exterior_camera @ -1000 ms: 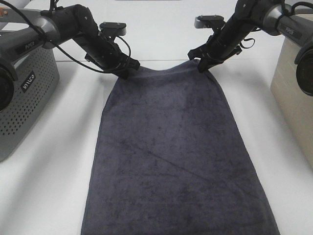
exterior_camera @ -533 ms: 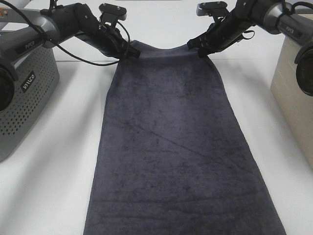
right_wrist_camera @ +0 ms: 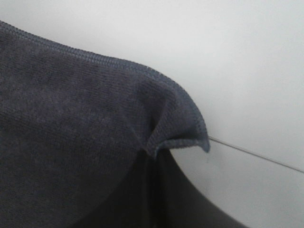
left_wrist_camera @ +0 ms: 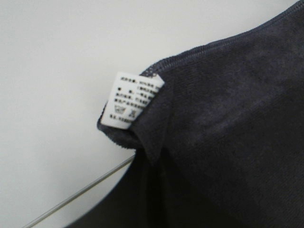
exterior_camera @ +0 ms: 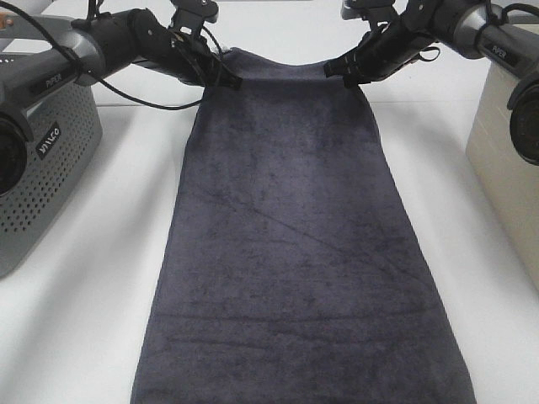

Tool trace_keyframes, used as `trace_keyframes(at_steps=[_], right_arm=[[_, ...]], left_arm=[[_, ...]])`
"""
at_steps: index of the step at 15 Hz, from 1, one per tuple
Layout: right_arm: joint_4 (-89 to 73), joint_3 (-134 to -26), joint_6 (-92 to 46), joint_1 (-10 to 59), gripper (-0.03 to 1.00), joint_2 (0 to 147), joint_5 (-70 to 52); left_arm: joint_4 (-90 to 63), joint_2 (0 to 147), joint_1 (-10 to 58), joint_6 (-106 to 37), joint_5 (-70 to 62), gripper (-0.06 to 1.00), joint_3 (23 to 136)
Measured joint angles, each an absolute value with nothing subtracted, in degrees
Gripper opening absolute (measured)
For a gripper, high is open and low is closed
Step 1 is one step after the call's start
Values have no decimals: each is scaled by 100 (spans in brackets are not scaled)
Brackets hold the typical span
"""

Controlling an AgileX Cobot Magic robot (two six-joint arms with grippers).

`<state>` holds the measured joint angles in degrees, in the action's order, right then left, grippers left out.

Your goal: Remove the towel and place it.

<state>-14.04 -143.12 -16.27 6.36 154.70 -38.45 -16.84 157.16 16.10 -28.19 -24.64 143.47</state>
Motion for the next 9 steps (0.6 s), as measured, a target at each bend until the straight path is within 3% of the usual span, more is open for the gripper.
trace_keyframes(at_steps=[9], right_arm=[[-1409, -14152, -1627, 636, 1, 15825, -3386]], left_arm=[[-1696, 16117, 1610, -2830, -2063, 1, 14347]])
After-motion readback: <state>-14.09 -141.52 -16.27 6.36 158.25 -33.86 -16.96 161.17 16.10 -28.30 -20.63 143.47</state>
